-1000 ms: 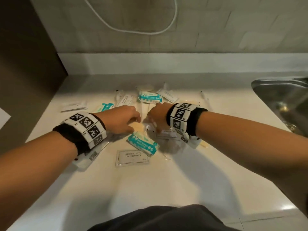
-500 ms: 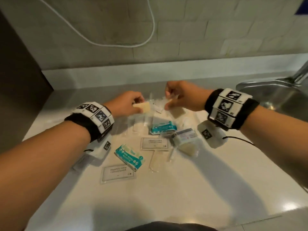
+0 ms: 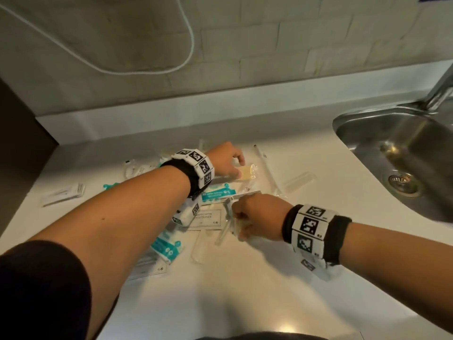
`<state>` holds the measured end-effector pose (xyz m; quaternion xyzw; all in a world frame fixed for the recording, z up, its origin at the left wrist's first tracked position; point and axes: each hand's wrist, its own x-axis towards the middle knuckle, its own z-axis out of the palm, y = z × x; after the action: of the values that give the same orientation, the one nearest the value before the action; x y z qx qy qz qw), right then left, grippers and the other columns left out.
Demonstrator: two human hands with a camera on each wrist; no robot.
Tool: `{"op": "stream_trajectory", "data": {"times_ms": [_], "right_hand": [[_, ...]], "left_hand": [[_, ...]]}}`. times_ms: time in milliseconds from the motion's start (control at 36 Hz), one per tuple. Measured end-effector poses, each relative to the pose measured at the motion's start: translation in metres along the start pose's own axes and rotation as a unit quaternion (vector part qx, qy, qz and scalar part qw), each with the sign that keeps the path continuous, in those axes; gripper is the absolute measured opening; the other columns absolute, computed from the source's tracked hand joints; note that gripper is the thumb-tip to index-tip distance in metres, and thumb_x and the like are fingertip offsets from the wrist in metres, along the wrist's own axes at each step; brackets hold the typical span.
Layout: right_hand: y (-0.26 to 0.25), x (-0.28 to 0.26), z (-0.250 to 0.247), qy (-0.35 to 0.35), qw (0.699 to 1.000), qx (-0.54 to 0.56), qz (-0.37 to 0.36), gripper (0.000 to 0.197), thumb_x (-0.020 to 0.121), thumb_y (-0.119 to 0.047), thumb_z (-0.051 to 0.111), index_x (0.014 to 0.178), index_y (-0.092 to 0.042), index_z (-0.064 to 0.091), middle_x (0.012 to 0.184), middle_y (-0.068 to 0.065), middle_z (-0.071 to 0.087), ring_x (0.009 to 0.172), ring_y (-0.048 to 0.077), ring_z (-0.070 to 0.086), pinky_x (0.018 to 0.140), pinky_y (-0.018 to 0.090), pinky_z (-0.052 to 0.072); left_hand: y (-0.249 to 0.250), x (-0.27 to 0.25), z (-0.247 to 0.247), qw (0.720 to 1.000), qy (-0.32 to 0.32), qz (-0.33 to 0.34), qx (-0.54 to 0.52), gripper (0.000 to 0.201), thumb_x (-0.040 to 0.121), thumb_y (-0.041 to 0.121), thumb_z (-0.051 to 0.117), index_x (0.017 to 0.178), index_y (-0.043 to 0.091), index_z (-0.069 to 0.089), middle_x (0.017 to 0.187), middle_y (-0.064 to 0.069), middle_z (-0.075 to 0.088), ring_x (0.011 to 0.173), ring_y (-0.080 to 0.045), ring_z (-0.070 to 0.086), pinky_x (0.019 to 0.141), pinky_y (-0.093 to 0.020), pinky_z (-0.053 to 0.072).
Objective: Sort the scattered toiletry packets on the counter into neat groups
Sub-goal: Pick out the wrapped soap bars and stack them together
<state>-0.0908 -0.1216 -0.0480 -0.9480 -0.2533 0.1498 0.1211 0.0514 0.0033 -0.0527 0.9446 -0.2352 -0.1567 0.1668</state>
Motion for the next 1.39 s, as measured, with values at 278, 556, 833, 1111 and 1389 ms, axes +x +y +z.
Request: {"op": "stream_trajectory", "data": {"times_ms": [278,556,833,1111,1389], "right_hand": [[0.005,0.005,0.007,0.007,0.997,-0.050,0.059,0.059,0.079,-0.050,0.069,0.121,-0.012,0.054,0.110,0.004,0.060,0.098,0.023,0.061,0.082,0.033,0.053],[0.002,0.006,0.004,0.005,0.998,-0.051,0.028,0.060,0.078,-0.034,0.075,0.125,-0.010,0.046,0.107,0.008,0.060,0.095,0.027,0.061,0.080,0.036,0.053],[-0.006,0.009,-0.042,-0.024,0.997,-0.011,-0.074,0.051,0.071,-0.033,0.082,0.109,-0.019,0.051,0.089,-0.005,0.057,0.077,0.016,0.053,0.053,0.018,0.034],[-0.029,0.029,-0.114,0.122,0.979,0.088,-0.136,0.047,0.060,-0.025,0.090,0.092,-0.012,0.059,0.070,-0.009,0.056,0.061,0.011,0.050,0.060,0.027,0.044],[-0.064,0.067,-0.091,0.163,0.958,0.160,-0.171,0.059,0.053,-0.029,0.094,0.091,-0.012,0.052,0.076,0.001,0.061,0.065,0.017,0.054,0.060,0.027,0.046]], "left_hand": [[0.013,-0.002,-0.002,0.988,-0.067,-0.071,0.117,0.032,0.088,0.042,0.064,0.091,0.010,0.057,0.096,-0.006,0.057,0.075,-0.017,0.052,0.072,-0.031,0.048],[0.020,-0.018,-0.006,0.997,-0.018,-0.070,0.028,0.041,0.090,0.023,0.064,0.130,0.016,0.057,0.120,-0.003,0.064,0.095,-0.019,0.063,0.082,-0.032,0.056],[0.012,-0.062,-0.021,0.983,0.057,-0.040,-0.170,0.053,0.094,0.008,0.058,0.143,0.022,0.045,0.125,-0.004,0.057,0.091,-0.022,0.066,0.071,-0.031,0.059],[0.003,-0.131,-0.050,0.928,0.125,-0.007,-0.352,0.035,0.091,-0.013,0.048,0.089,0.018,0.063,0.085,0.008,0.067,0.073,-0.008,0.062,0.059,-0.020,0.053],[-0.023,-0.176,-0.056,0.833,0.133,-0.071,-0.533,0.040,0.097,0.043,0.047,0.109,0.012,0.068,0.097,-0.010,0.069,0.081,-0.019,0.063,0.067,-0.027,0.052]]}}
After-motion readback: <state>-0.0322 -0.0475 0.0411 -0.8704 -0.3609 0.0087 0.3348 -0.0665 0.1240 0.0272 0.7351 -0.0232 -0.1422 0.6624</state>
